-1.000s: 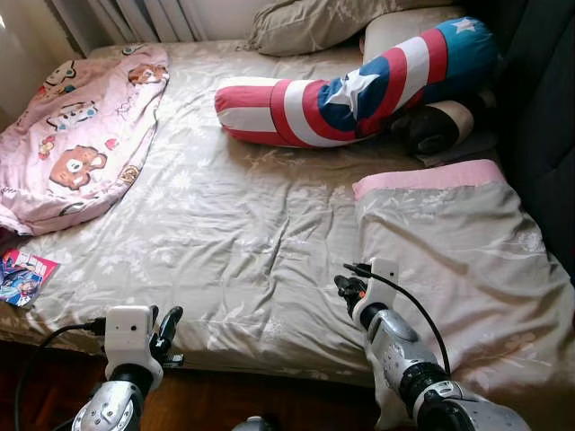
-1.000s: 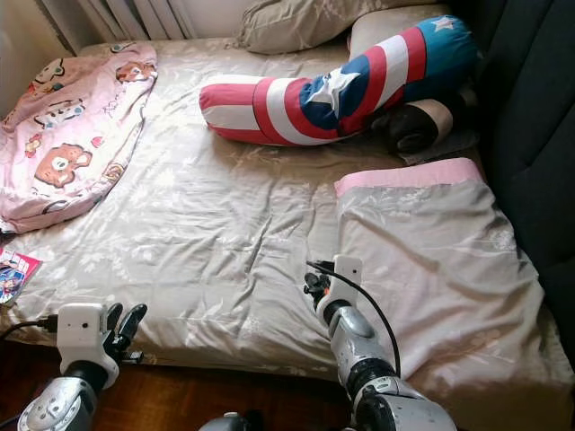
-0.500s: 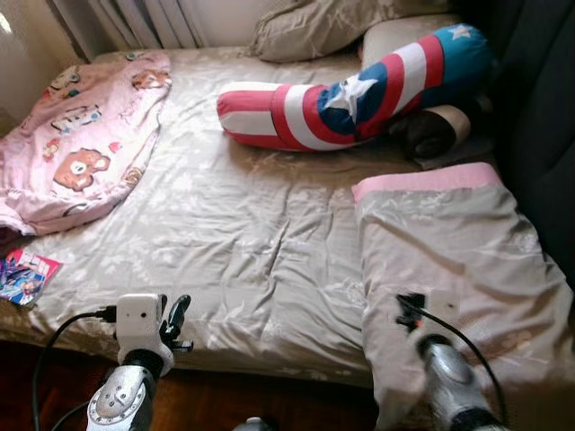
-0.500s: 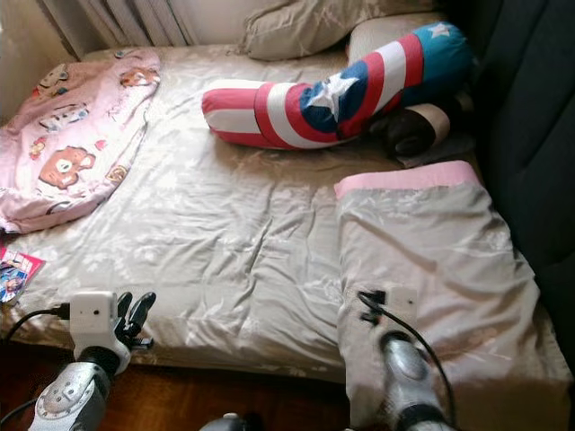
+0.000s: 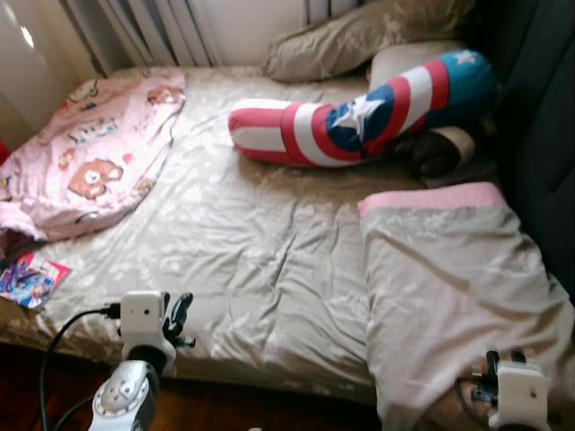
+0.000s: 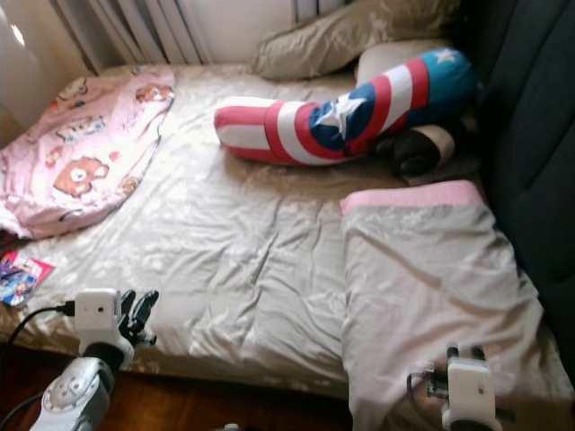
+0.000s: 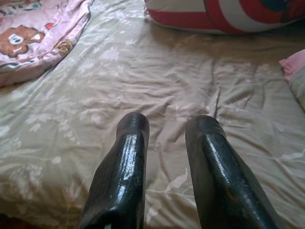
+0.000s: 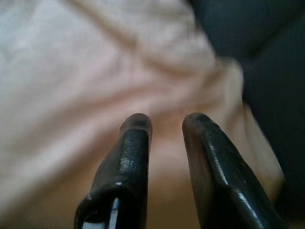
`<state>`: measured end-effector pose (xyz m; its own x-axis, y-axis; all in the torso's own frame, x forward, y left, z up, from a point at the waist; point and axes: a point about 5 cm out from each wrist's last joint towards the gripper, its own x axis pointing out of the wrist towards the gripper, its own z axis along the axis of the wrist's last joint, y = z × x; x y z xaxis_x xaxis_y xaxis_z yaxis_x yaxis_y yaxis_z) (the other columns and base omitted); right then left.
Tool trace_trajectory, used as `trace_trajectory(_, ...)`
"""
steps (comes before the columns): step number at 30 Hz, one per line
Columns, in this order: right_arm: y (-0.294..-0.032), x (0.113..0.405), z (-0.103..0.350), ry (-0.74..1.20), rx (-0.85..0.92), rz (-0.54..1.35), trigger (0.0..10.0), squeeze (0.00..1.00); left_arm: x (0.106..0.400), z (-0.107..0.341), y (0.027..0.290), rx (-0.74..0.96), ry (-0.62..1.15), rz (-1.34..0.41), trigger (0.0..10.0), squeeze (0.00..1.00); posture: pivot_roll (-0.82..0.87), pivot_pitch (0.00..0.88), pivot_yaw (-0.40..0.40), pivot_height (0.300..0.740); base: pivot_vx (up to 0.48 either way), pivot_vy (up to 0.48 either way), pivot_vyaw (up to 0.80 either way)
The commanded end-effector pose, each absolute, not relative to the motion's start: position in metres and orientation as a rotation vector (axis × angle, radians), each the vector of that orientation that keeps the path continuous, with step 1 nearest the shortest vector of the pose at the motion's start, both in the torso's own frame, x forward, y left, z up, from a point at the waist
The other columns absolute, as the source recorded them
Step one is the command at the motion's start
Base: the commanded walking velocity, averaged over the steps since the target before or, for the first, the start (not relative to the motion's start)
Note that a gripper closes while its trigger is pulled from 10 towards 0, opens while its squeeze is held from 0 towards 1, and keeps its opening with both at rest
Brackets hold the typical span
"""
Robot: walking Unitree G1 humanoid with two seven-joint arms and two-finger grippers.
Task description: Clean up the room
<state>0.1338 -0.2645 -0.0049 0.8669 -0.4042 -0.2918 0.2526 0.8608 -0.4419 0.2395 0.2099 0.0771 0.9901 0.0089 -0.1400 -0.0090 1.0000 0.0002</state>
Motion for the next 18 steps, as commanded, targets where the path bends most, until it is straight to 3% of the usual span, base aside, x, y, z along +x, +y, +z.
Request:
trace_trajectory(1, -0.264, 0.126, -0.014, 0.489, -0.42, -0.344, 10.0, 0.0, 0.24, 0.075, 0.213, 0.021, 0.151, 0.011, 10.0, 0.0, 0.1, 0.085, 0.08, 0.74, 0.0, 0.0, 0.0)
trace_trajectory(3, -0.269, 0.108, -0.039, 0.708, -0.379, -0.354, 10.0, 0.0, 0.24, 0.074, 0.212, 0.02, 0.15, 0.007, 10.0, 0.0, 0.1, 0.085, 0.075, 0.74, 0.0, 0.0, 0.0)
trace_trajectory(7, -0.269, 0.105, -0.055, 0.863, -0.322, -0.374, 10.0, 0.0, 0.239, 0.074, 0.212, 0.021, 0.15, 0.006, 10.0, 0.0, 0.1, 0.086, 0.073, 0.74, 0.0, 0.0, 0.0)
trace_trajectory(11, -0.251, 0.119, -0.073, 0.962, -0.265, -0.239, 10.0, 0.0, 0.237, 0.074, 0.213, 0.023, 0.15, 0.006, 10.0, 0.0, 0.12, 0.091, 0.074, 0.74, 0.0, 0.0, 0.0)
trace_trajectory(13, -0.232, 0.144, -0.082, 0.978, -0.23, -0.153, 10.0, 0.0, 0.235, 0.075, 0.215, 0.026, 0.151, 0.008, 10.0, 0.0, 0.13, 0.103, 0.082, 0.74, 0.0, 0.0, 0.0)
trace_trajectory(18, -0.219, 0.157, -0.087, 1.046, -0.237, -0.112, 10.0, 0.0, 0.228, 0.075, 0.216, 0.036, 0.163, 0.002, 10.0, 0.0, 0.16, 0.123, 0.089, 0.74, 0.0, 0.0, 0.0)
